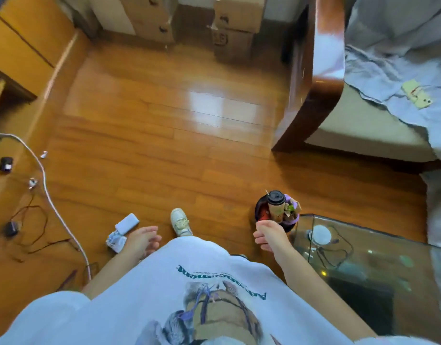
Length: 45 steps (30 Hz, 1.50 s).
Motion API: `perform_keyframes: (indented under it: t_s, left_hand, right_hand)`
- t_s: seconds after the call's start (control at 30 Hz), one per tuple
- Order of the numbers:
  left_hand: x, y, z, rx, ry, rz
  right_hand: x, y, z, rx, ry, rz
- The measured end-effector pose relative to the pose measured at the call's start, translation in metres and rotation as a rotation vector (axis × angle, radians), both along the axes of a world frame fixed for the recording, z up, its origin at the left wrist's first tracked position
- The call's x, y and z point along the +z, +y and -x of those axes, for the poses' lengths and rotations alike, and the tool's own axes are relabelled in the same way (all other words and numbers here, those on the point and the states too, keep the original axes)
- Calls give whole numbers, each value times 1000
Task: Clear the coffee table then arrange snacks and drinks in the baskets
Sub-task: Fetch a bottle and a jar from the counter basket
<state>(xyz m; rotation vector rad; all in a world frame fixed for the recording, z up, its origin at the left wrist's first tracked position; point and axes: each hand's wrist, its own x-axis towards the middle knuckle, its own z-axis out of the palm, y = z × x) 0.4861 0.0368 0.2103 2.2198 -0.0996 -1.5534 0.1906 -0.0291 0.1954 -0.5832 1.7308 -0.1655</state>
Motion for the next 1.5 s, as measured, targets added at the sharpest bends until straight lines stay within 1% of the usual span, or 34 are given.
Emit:
perform_keyframes:
  t_s: [0.17, 0.3, 0.4, 0.53, 0.63, 0.73, 0.87, 0.97, 1.07, 1.17, 1.3, 1.4, 1.5]
  left_hand:
    - [-5, 22, -73, 368, 70, -61]
    - [-13, 22, -130, 472, 93, -89]
    - [-20, 8, -171, 536, 114, -63]
    - [-23, -28, -220, 510, 101, -40]
    - [-22, -64, -246, 462, 108, -8]
    - [-22, -106, -268, 409, 125, 59]
    - [-29, -158, -302, 356, 152, 112]
    - [-38, -191, -335, 395, 142, 100]
    - [-43, -216, -370, 505, 125, 56]
    - [-38, -232, -407, 637, 108, -1]
    - [-33, -253, -452, 807, 80, -1]
    - [-30, -256, -486, 967, 90, 0]
    - [-29, -252, -500, 1094, 127, 12]
  right_hand:
    - [6, -56, -71, 160, -4, 32]
    - [9, -82, -126, 198, -11, 16]
    - [6, -91, -160, 186, -4, 14]
    - [-6, -105, -198, 122, 33, 6]
    - [-12, -120, -220, 138, 120, -7]
    - [-18, -143, -244, 157, 162, -26]
    - [-28, -195, -288, 204, 203, -68]
    - [-38, -250, -331, 225, 199, -99]
    - [-46, -316, -385, 268, 201, -123]
    - [-42, -381, -456, 373, 144, -94]
    - [-32, -458, -559, 655, 100, 17]
    - [-22, -498, -640, 850, 57, 30]
    - [-15, -515, -686, 940, -1, 51]
